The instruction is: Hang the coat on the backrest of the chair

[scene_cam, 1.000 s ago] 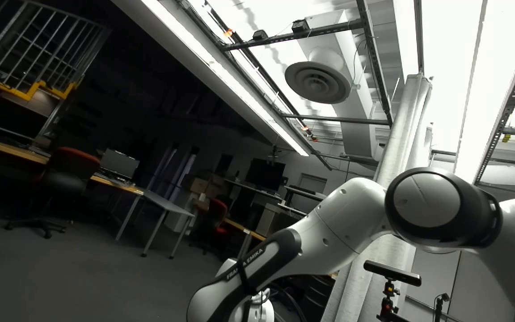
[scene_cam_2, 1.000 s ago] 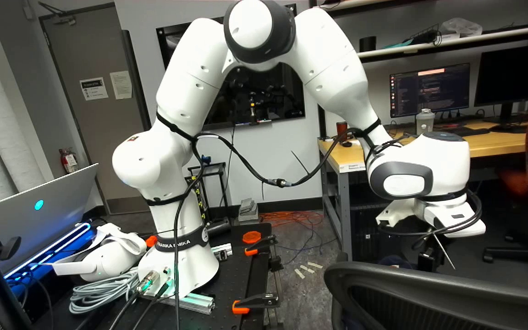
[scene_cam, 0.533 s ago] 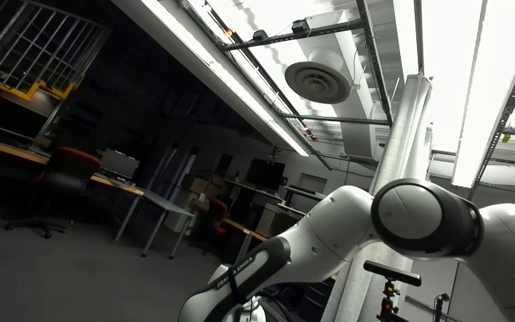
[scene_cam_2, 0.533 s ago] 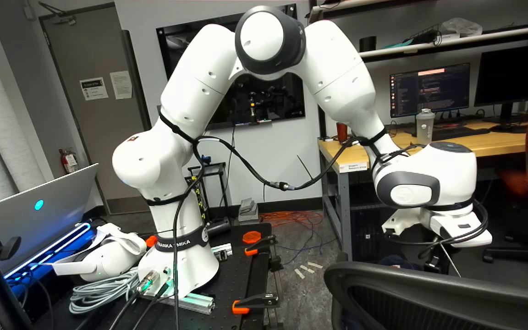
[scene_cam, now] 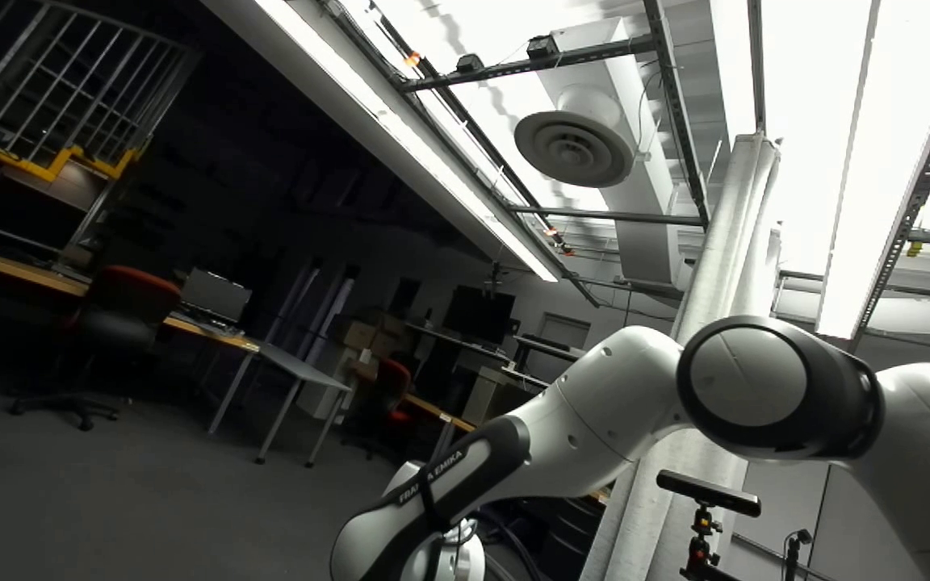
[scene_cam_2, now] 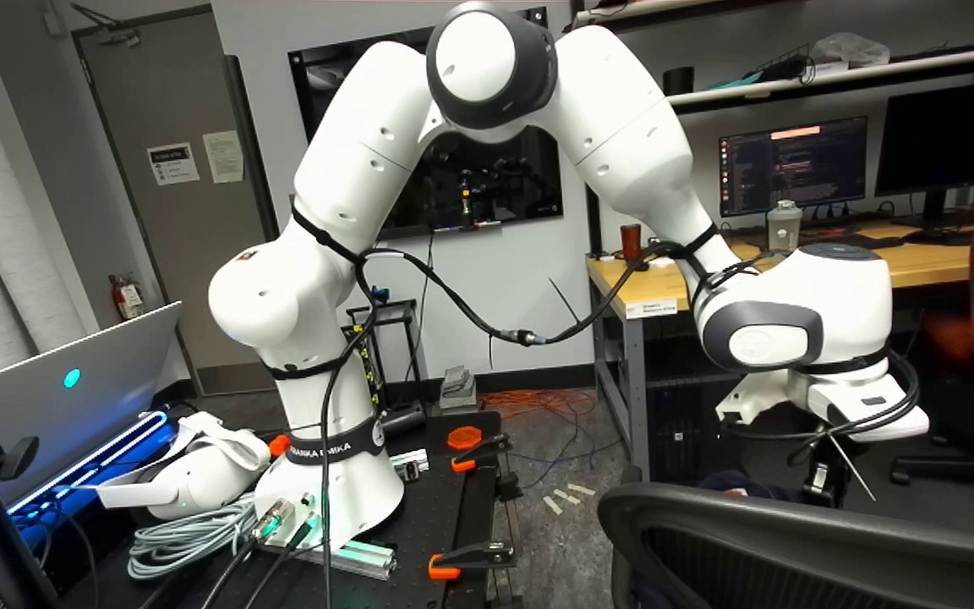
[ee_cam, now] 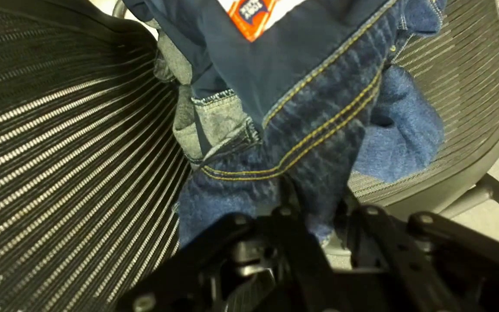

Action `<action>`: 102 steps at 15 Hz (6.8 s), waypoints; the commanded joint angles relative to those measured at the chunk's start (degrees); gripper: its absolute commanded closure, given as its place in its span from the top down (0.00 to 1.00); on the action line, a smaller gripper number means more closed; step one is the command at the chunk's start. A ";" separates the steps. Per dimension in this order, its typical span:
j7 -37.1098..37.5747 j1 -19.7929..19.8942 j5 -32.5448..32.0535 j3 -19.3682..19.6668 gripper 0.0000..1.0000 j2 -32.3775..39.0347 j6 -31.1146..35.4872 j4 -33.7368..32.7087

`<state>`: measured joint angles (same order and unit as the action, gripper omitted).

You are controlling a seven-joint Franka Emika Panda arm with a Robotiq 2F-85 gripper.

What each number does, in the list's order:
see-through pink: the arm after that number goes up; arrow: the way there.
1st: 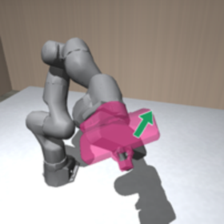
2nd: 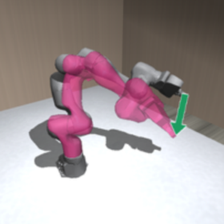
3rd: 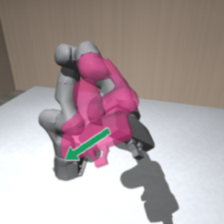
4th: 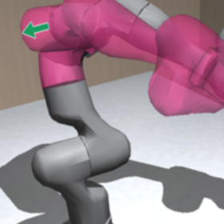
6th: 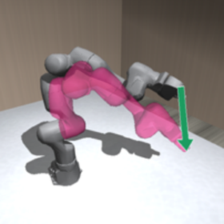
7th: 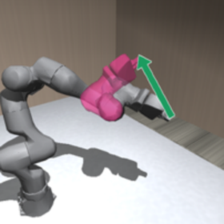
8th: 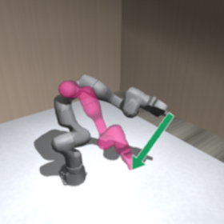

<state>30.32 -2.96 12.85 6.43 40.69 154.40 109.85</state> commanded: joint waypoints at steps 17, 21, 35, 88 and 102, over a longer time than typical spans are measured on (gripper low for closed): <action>-5.96 1.92 -4.38 0.69 0.02 -30.87 -5.41 8.55; -9.03 4.33 -3.22 0.46 0.02 -34.44 -12.30 2.53; -11.29 7.70 -3.28 0.71 0.02 -37.74 -34.90 -23.70; -18.60 31.03 13.82 22.57 0.02 -34.64 -46.08 -41.20; -26.16 26.43 -1.28 18.89 1.00 -31.17 -44.84 -33.16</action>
<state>6.46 25.15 13.82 26.23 11.35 109.12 74.50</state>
